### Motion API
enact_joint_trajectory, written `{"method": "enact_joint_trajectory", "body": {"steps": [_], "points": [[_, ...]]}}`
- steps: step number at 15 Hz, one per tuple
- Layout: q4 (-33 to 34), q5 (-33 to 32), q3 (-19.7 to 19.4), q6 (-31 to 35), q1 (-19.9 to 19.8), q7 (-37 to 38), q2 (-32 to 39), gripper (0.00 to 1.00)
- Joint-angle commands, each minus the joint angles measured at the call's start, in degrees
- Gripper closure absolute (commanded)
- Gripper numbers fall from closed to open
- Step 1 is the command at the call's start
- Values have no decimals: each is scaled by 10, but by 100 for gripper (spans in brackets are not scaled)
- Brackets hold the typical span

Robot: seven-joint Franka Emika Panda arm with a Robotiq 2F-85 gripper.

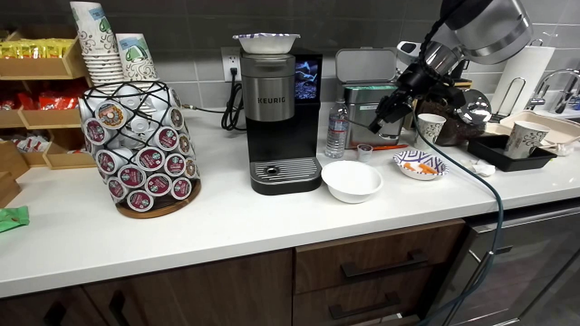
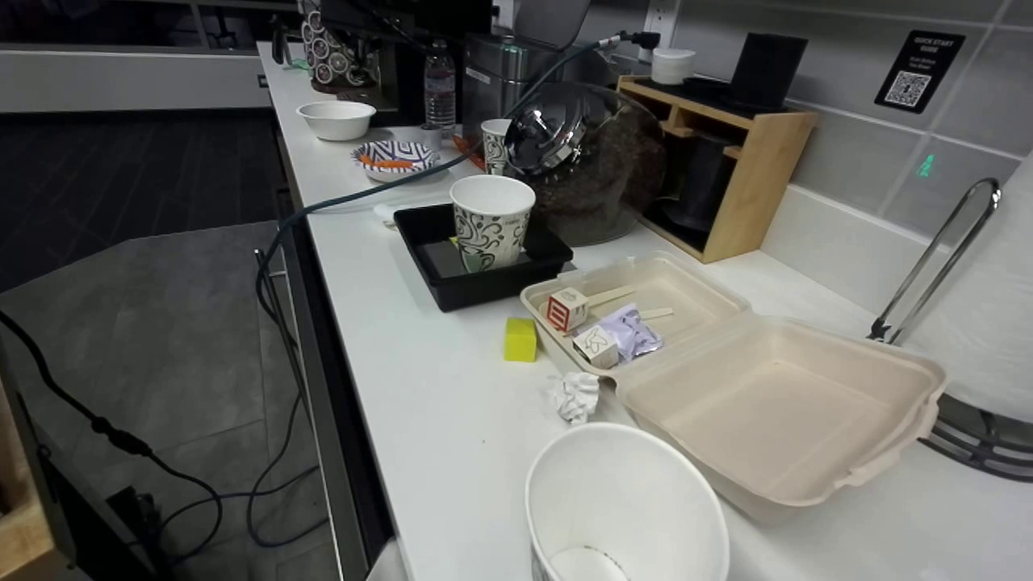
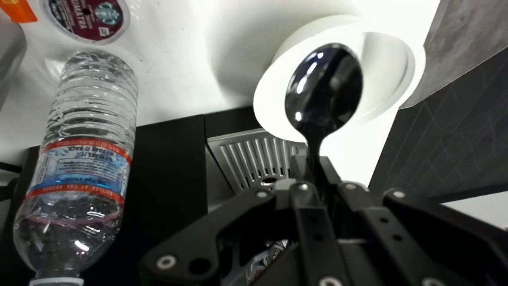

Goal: Put the silver spoon in the white bowl.

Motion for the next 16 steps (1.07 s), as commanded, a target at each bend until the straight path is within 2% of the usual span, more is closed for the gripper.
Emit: {"method": "enact_joint_trajectory", "body": {"steps": [1,3,9,16], "points": [[2,7,-12,-13,35,-42,9,98],[1,30,-2,-6,41,-82,12,98],[33,56,-1,52,88,-99,61,98],[62,80,8,60,87,-120,129,98]]}}
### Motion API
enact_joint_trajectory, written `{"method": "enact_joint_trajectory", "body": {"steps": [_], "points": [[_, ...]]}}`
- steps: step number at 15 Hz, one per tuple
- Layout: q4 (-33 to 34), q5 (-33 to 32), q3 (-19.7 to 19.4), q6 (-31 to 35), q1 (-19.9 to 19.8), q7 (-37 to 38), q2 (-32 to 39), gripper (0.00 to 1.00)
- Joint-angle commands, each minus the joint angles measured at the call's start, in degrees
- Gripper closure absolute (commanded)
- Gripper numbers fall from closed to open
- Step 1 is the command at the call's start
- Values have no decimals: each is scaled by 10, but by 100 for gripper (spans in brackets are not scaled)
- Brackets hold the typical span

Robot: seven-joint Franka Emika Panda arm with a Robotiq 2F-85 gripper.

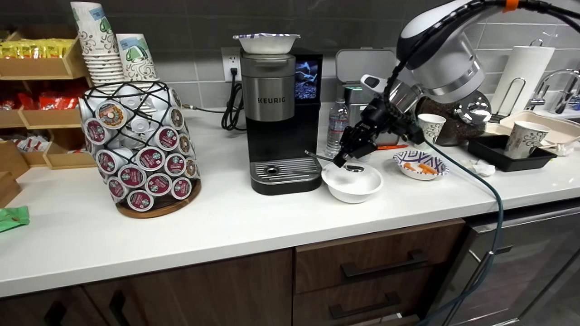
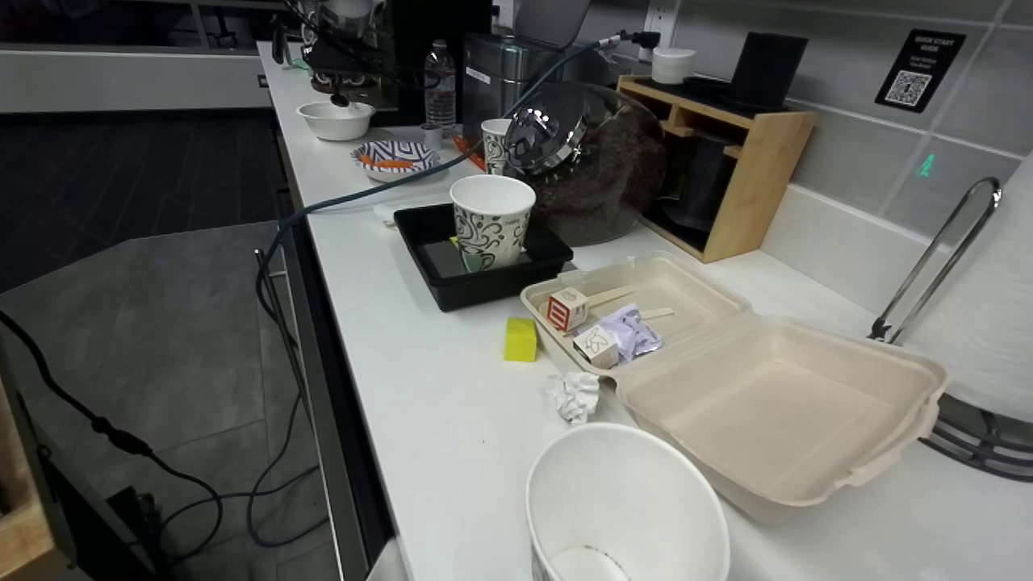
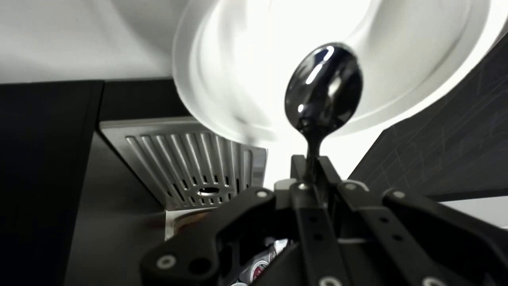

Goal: Put the silver spoon in the white bowl.

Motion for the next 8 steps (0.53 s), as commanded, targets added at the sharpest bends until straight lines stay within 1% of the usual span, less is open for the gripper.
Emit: {"method": "enact_joint_trajectory", "body": {"steps": [1,7,8], "points": [[19,29,6,4,-4,-21,33,98],[13,35,4,-1,-9,-22,50,98],[13,37,4,-4,-11,-20,51,66]]}}
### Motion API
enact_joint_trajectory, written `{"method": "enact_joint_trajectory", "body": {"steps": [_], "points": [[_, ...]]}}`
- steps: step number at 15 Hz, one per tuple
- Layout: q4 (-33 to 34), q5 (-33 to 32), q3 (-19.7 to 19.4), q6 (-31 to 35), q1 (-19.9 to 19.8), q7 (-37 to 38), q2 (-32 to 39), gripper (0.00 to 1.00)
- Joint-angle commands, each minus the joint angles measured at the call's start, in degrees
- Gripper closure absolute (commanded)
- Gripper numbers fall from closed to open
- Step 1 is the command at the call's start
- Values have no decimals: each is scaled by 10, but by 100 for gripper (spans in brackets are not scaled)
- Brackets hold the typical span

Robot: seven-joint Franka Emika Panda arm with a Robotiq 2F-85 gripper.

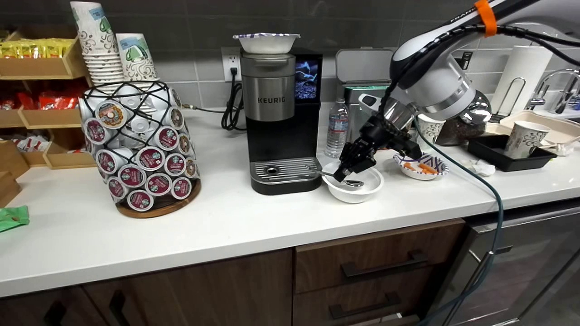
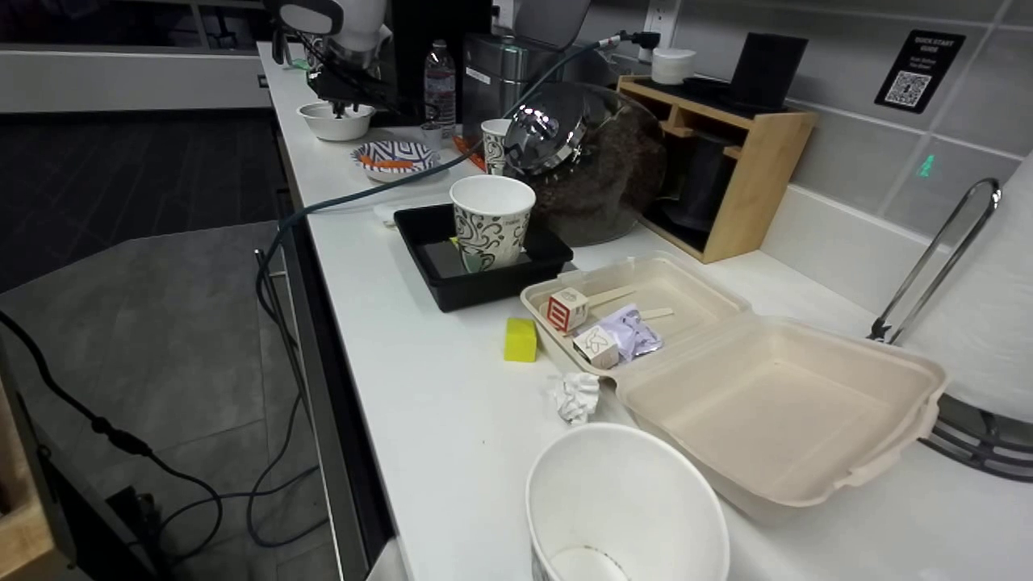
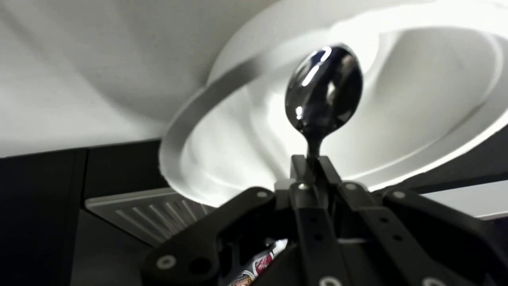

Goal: Put the silver spoon in the white bowl.

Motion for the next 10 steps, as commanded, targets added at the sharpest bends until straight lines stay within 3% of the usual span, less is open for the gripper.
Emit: {"method": "enact_joint_trajectory", "body": {"steps": [1,7,10], "points": [[4,20,4,-5,-9,-12,6,66],[-38,86,7,1,-35,-68,-74,20],[-76,83,-22,-24,-29,-56,-127,1]]}}
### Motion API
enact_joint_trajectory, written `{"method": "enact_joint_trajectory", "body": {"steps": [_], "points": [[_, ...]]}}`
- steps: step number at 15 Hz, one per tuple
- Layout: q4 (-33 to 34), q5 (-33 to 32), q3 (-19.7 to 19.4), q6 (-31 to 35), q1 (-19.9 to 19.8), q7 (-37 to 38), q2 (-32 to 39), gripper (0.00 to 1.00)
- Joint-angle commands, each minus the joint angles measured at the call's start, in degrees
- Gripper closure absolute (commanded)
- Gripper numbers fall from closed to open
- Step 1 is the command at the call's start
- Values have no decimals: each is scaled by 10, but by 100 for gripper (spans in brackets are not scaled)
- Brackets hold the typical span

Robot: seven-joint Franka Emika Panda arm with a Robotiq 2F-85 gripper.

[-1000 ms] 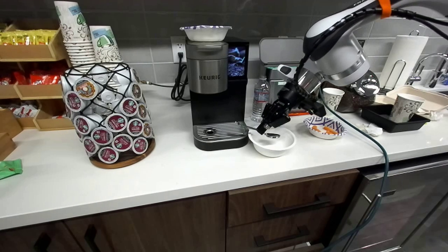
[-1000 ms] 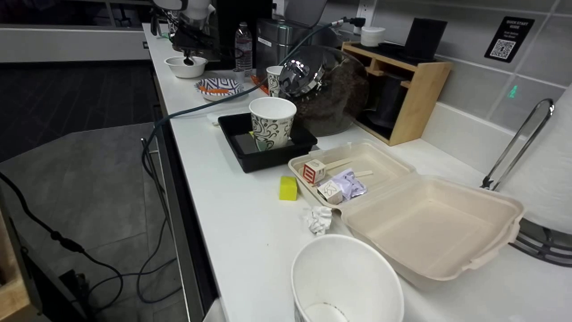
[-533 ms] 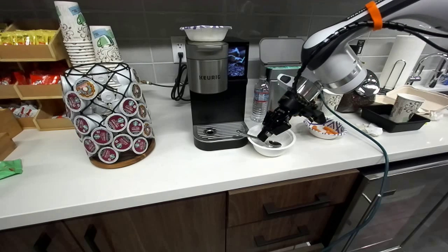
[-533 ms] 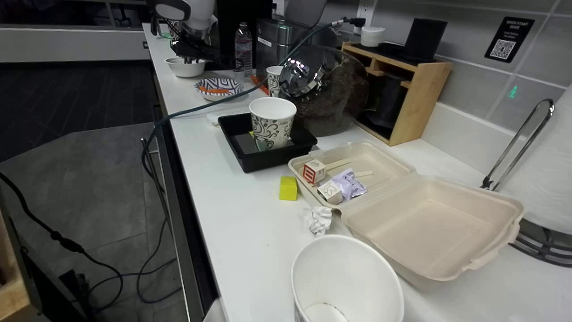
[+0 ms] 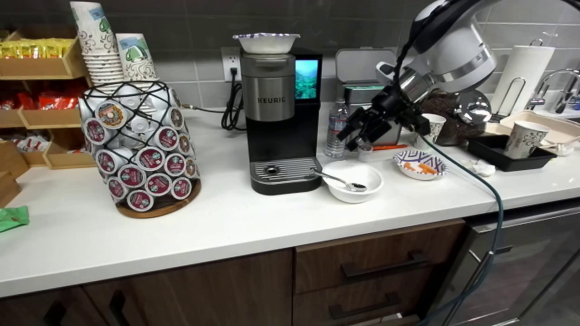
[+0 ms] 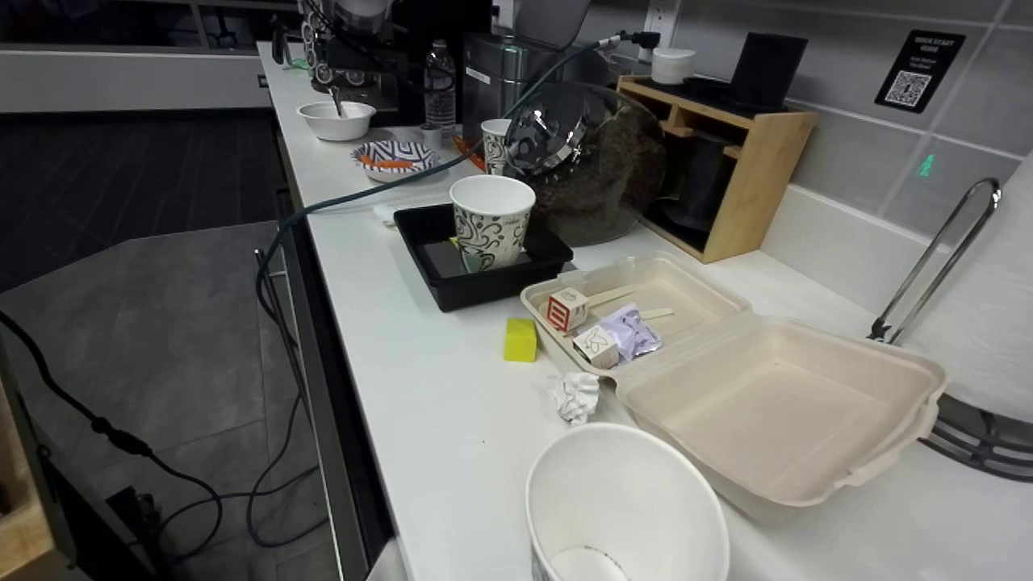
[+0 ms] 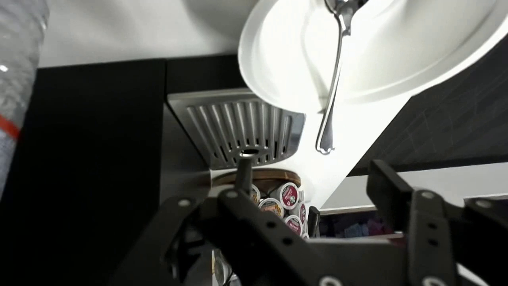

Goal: Put the silver spoon in the white bowl.

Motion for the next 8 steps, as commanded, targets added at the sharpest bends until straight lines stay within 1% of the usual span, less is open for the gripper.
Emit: {"method": "enact_joint_trajectory", "body": {"steps": [1,4,6,7,8], "points": [[-77,-19,-39,-40,12,19,-76,0],[-137,-97,-71,-92,29,53,-129,0],[-178,-101,-73,-89,28,30,-168,0],[-193,-85,-72,-76,26,18,-185,0],[-138,-85,-74,-89,28,29,-132,0]]}}
